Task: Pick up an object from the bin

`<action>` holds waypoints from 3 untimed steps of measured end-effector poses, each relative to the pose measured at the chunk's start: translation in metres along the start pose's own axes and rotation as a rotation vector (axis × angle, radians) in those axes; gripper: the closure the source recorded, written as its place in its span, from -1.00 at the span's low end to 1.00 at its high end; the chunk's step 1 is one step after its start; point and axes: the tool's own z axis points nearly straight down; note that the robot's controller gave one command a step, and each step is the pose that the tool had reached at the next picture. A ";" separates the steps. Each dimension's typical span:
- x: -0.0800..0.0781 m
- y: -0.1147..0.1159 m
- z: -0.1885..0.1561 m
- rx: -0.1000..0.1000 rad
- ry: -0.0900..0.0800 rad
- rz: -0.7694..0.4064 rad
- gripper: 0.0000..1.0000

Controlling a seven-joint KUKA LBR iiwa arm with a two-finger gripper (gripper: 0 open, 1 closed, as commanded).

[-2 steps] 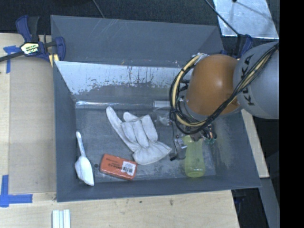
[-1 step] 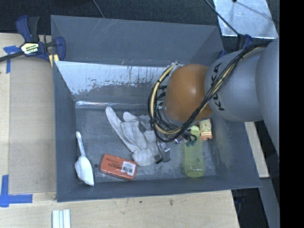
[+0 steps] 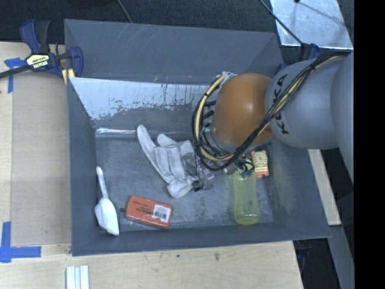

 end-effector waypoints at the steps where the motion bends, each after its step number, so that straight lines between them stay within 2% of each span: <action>1: 0.000 0.000 0.000 0.000 0.000 0.000 1.00; 3: 0.000 0.000 -0.003 0.000 0.000 0.000 1.00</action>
Offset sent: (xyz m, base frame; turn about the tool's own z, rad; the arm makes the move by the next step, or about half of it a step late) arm -0.0001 0.0001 0.0004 0.0000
